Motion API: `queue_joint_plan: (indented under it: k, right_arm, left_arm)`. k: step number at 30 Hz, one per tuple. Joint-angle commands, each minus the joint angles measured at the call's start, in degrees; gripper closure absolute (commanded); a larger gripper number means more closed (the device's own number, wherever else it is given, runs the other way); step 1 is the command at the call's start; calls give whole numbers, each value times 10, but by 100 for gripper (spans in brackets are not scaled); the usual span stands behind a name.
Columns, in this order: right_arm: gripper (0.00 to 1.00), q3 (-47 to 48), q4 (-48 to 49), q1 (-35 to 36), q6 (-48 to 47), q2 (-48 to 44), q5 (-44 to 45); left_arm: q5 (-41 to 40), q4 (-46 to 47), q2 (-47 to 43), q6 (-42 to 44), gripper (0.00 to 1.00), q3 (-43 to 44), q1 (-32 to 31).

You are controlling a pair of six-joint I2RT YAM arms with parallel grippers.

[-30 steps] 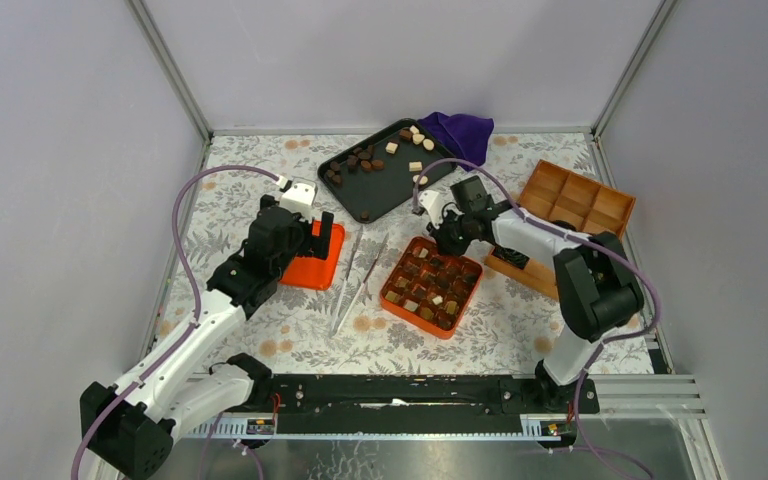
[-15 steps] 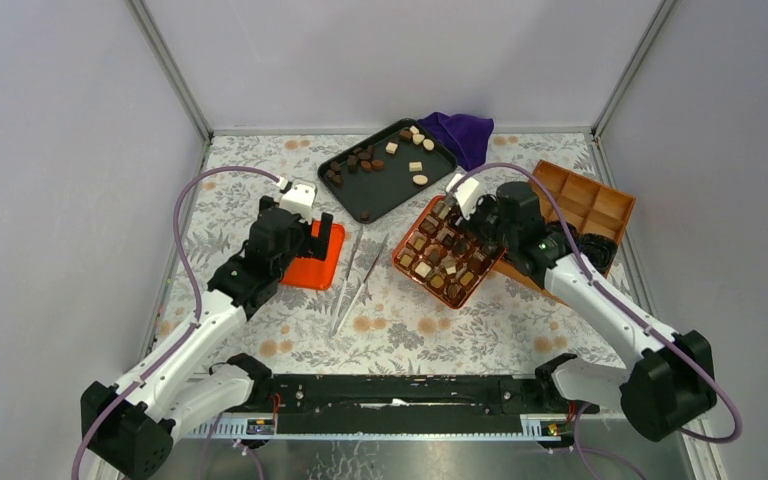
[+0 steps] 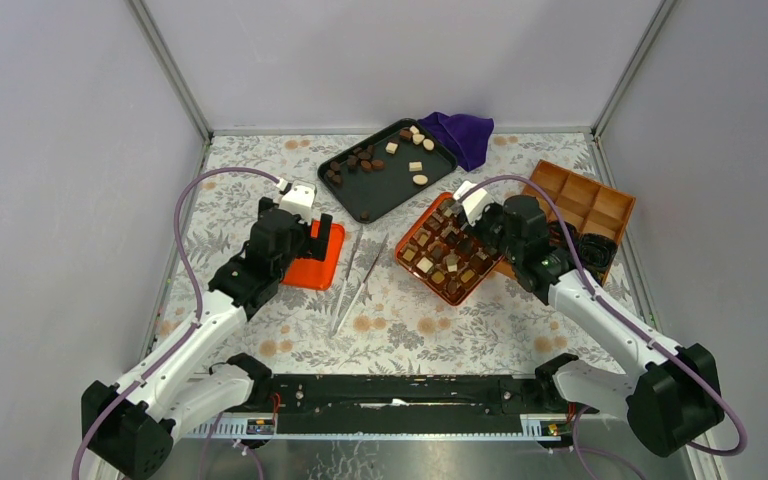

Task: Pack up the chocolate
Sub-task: Pick up the packing box from the center of the board, then place the packing box at the center of the board.

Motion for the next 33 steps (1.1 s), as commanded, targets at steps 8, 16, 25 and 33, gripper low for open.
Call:
queue_joint_plan:
  k: [8,16,25,33]
  right_arm:
    - [100,-4,120,7,52,-22,-12]
    - [100,71,-10,-44,226,110,-191]
    - [100,114,-89,-66,271,228,-219]
    - [92,147,-142,-76,274,291,-211]
  left_arm:
    - [-11,40,1,13,1,-5,3]
    - [22,47,4,4,2,-10,4]
    - [88,47,44,-10,6,-10,14]
    - [93,17,161,-33,17,15,25]
